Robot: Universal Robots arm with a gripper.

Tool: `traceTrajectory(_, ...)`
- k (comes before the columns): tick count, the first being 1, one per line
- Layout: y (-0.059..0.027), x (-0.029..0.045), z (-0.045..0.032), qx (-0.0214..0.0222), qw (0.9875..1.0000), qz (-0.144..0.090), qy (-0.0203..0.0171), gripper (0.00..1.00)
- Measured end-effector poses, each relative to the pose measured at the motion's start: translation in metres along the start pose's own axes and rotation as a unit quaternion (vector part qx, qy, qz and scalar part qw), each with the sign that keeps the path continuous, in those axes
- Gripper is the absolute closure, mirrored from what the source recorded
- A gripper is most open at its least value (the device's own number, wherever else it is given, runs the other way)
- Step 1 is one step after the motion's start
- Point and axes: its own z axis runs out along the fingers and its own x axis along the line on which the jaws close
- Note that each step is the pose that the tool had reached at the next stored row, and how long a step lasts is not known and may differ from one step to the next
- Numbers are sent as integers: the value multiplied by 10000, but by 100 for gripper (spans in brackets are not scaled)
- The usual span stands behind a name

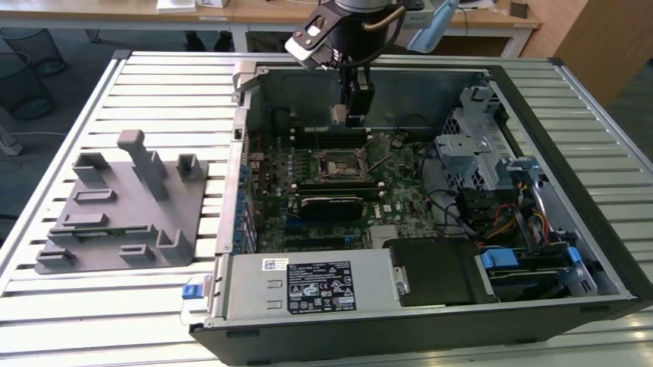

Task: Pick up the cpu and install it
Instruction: 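Place the cpu into insertion slot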

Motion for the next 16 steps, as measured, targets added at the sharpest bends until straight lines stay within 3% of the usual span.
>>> traceTrajectory(16, -1, 0, 27, 0, 10000, 0, 1, 46)
